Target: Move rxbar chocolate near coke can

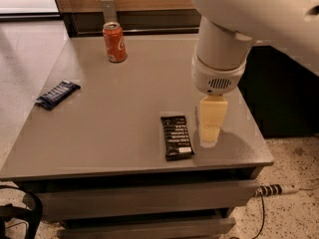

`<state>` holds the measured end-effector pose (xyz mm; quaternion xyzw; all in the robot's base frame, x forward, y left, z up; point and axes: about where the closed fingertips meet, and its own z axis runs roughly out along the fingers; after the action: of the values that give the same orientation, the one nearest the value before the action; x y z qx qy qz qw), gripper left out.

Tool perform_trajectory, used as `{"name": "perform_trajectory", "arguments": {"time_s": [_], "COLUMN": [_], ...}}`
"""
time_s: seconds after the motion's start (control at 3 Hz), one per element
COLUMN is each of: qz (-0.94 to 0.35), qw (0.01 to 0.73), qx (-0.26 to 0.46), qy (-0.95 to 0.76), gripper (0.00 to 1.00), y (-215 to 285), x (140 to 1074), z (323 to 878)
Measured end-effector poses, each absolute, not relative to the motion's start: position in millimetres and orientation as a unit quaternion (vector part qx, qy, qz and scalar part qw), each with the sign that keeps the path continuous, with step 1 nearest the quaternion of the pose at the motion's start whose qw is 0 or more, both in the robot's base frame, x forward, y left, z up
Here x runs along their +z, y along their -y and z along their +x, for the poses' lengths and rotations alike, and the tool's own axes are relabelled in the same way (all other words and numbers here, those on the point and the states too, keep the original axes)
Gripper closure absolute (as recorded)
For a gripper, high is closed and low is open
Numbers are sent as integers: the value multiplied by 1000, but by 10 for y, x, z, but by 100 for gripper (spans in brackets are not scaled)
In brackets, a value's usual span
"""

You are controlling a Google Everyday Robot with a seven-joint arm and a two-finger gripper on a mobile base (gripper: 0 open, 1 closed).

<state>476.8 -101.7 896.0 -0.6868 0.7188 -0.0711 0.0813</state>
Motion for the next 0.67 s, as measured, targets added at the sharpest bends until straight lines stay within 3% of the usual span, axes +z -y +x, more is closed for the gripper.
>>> {"name": "perform_trajectory", "arguments": {"time_s": [0.67], "qz": [-703], "qw": [91], "qx": [-57], "qy": [-703], "gripper": [0], "y": [734], "x": [8705], "z": [4740]}}
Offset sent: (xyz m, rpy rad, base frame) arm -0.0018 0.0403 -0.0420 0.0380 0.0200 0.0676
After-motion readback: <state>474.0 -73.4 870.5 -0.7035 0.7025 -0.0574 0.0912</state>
